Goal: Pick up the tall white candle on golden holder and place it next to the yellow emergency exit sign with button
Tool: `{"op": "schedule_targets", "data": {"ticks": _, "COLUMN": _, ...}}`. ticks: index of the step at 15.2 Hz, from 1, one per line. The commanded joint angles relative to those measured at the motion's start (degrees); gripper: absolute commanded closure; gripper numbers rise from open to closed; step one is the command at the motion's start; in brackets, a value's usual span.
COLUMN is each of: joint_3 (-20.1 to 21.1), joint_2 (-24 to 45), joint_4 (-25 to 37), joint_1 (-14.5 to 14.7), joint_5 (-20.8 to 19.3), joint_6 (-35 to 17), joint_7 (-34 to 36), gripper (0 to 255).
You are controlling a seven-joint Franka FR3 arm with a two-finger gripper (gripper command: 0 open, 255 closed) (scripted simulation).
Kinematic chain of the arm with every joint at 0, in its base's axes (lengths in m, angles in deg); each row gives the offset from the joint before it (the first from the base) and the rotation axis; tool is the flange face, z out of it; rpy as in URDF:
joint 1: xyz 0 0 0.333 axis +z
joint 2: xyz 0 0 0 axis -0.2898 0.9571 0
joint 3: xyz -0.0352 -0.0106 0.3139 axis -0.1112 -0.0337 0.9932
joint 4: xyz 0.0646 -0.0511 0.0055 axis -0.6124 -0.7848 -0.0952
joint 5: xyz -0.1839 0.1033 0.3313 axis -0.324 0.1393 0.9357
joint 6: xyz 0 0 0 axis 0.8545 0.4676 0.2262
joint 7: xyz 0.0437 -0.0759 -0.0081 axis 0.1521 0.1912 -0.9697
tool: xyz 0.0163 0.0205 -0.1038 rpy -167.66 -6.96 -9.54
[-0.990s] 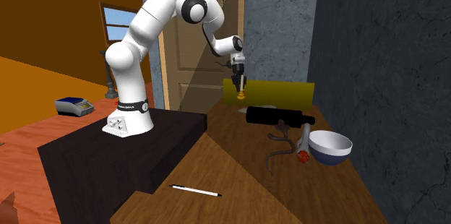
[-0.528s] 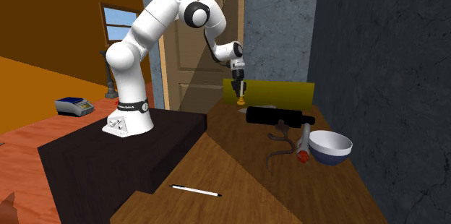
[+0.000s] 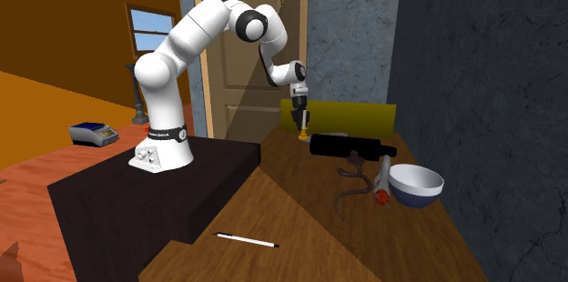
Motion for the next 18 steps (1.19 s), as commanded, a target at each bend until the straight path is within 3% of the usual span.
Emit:
{"op": "schedule_targets", "data": {"ticks": 1, "joint_3": -0.55, "joint_2": 1.27, "joint_4": 0.58, "joint_1": 0.37, "joint_5": -0.63, "joint_6": -0.63, "joint_7": 0.37, "gripper": 255}}
{"op": "schedule_targets", "data": {"ticks": 13, "joint_3": -1.56, "joint_2": 3.69, "joint_4": 1.51, "joint_1": 1.10, "joint_5": -1.82, "joint_6": -1.91, "joint_7": 1.25, "gripper": 255}}
{"op": "schedule_targets", "data": {"ticks": 14, "joint_3": -1.56, "joint_2": 3.69, "joint_4": 1.51, "joint_1": 1.10, "joint_5": -1.82, "joint_6": -1.92, "joint_7": 1.25, "gripper": 0}}
{"op": "schedule_targets", "data": {"ticks": 18, "joint_3": -1.56, "joint_2": 3.69, "joint_4": 1.51, "joint_1": 1.10, "joint_5": -1.82, "joint_6": -1.92, "joint_7": 1.25, "gripper": 0}}
